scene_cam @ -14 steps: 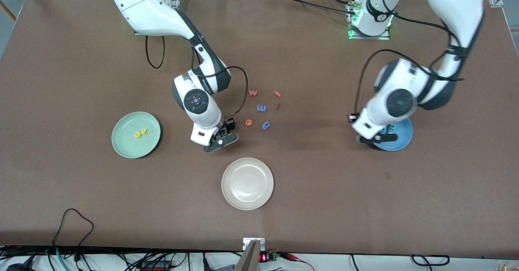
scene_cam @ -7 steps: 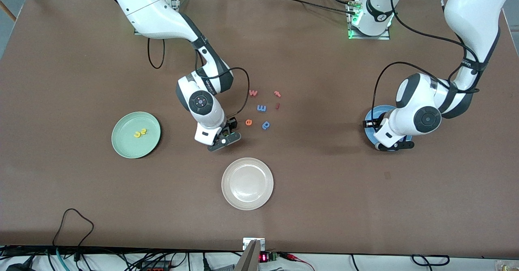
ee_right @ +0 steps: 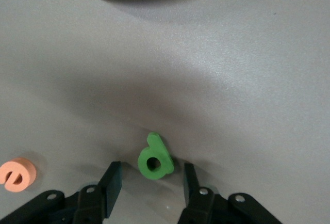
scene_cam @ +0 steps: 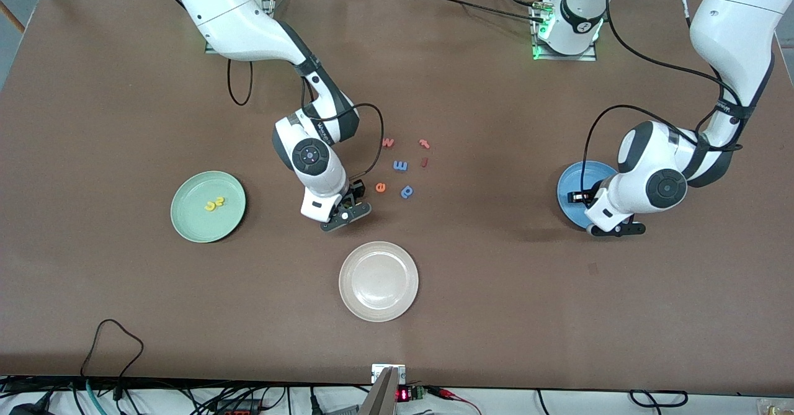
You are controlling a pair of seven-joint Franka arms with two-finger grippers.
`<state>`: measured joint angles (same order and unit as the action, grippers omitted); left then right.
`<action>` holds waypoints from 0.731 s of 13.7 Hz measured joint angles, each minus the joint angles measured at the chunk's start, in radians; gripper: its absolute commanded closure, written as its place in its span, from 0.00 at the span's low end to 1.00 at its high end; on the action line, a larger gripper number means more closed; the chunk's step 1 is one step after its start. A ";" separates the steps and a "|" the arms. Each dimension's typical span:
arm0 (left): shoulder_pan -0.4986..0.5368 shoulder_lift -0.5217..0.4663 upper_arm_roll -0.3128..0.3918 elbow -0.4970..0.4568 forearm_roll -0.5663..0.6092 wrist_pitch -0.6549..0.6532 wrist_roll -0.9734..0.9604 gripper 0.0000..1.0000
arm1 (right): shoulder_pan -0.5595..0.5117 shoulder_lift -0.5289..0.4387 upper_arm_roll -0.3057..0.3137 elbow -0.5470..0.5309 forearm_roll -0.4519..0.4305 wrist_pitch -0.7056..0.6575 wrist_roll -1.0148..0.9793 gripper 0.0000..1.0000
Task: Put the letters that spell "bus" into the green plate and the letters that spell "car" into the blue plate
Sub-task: 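Grasp the green d with the right gripper while the left gripper carries a, then drop the yellow a on the blue plate with the left gripper and withdraw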
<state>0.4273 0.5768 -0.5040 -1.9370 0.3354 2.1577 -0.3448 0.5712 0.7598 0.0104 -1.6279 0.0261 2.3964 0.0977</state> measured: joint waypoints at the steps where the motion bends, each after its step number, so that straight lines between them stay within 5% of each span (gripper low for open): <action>1: 0.000 0.001 -0.001 0.000 0.000 0.001 0.000 0.00 | 0.000 0.001 0.000 0.000 0.000 0.009 0.000 0.44; 5: 0.000 0.001 -0.018 0.044 0.000 0.006 0.001 0.00 | 0.001 0.004 -0.001 0.000 0.000 0.031 0.000 0.46; 8: 0.000 -0.051 -0.055 0.135 0.001 -0.013 0.003 0.00 | 0.002 0.004 -0.003 0.000 -0.001 0.035 -0.003 0.78; 10: 0.000 -0.102 -0.084 0.217 0.002 -0.080 0.036 0.00 | 0.003 0.004 -0.007 0.004 -0.003 0.037 -0.009 0.92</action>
<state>0.4269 0.4745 -0.5878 -1.7201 0.3369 2.0774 -0.3086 0.5737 0.7633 0.0031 -1.6234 0.0232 2.4330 0.0888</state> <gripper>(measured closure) 0.000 0.709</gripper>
